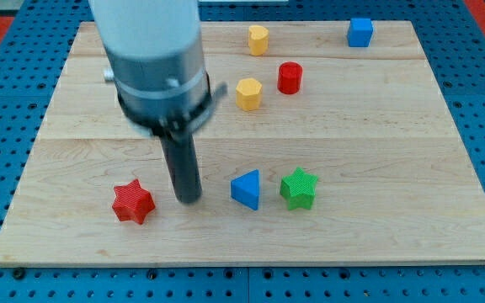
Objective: Slide the red star towards the center left side of the board
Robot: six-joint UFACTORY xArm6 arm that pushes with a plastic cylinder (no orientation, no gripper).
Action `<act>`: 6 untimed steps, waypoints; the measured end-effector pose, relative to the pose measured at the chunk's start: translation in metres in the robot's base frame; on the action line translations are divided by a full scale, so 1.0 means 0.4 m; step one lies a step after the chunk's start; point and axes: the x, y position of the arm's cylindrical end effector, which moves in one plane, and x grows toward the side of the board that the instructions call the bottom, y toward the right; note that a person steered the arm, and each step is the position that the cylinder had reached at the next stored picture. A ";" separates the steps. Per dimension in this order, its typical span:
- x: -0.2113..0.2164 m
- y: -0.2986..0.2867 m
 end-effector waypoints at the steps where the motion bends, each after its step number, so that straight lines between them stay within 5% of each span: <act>1: 0.054 -0.025; 2: -0.023 -0.171; 4: 0.001 -0.275; 6: -0.083 -0.306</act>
